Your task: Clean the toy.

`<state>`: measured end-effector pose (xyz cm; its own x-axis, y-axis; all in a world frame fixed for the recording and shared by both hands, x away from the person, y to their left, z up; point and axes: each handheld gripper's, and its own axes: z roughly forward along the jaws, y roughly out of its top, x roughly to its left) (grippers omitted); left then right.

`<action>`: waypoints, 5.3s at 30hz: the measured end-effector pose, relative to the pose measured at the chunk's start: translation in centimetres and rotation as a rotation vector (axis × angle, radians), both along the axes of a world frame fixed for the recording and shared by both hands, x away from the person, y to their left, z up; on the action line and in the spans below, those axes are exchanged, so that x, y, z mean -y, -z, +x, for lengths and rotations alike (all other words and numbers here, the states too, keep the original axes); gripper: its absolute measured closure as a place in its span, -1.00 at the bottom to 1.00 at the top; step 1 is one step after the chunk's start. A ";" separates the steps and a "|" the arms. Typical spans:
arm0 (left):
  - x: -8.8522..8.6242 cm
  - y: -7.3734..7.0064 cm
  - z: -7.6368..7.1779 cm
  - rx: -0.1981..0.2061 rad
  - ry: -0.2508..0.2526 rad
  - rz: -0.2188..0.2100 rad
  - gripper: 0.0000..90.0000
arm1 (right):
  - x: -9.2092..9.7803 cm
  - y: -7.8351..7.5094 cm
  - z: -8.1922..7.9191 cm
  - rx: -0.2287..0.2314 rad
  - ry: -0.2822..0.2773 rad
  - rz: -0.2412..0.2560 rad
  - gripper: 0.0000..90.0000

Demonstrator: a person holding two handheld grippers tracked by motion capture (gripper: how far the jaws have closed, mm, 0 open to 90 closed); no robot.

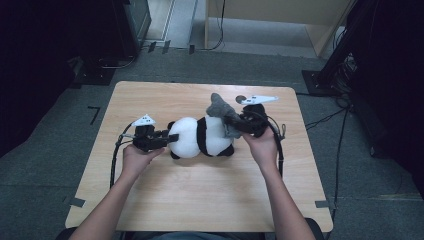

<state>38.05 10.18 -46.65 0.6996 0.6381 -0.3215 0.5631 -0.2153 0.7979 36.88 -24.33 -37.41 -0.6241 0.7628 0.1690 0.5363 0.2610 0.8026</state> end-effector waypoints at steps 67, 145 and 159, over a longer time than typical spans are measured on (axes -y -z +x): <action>0.0 0.1 0.6 -0.050 -0.009 0.003 0.39 | 3.2 4.6 0.0 -0.096 0.061 -0.089 0.71; 0.7 0.0 0.9 -0.019 0.006 0.054 0.40 | -6.9 5.3 -2.2 -0.086 -0.224 -0.217 0.72; 0.7 0.1 0.9 -0.031 0.004 0.036 0.40 | 0.1 3.3 -1.0 -0.050 -0.036 -0.111 0.70</action>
